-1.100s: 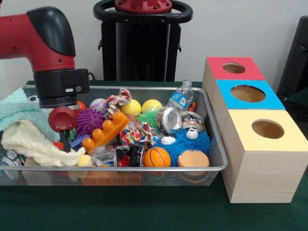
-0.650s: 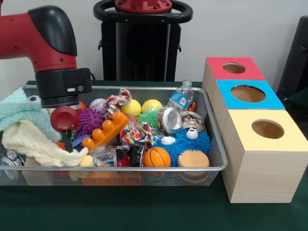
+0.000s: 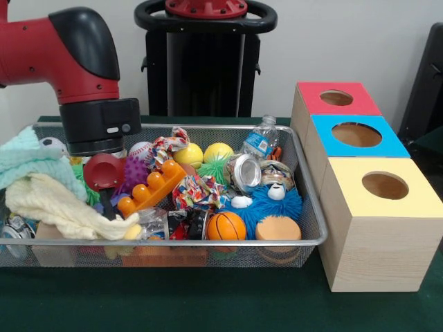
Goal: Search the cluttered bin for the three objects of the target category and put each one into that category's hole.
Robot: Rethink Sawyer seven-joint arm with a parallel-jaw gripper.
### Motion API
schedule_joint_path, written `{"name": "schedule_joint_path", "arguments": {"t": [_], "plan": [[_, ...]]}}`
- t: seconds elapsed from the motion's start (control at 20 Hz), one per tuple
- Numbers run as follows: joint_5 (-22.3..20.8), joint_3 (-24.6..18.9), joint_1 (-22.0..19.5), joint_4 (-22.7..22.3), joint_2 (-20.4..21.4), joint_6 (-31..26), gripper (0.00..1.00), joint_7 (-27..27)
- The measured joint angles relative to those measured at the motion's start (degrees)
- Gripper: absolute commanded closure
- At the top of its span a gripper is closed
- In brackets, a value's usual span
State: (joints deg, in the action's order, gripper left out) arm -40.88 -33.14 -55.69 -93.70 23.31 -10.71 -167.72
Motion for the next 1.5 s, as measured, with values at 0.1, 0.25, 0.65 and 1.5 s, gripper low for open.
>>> {"name": "schedule_joint_path", "arguments": {"t": [0.1, 0.25, 0.65, 1.5], "plan": [[-0.02, 0.38, 0.44, 0.09, 0.22, -0.01, 0.0, 0.0], [-0.08, 0.98, 1.2, 0.48, 0.51, 0.06, 1.0, 0.0], [-0.16, 0.99, 1.58, 1.48, 0.51, 0.11, 1.0, 0.0], [1.63, -4.72, -6.6, -1.57, 1.24, -2.36, 1.0, 0.05]]}}
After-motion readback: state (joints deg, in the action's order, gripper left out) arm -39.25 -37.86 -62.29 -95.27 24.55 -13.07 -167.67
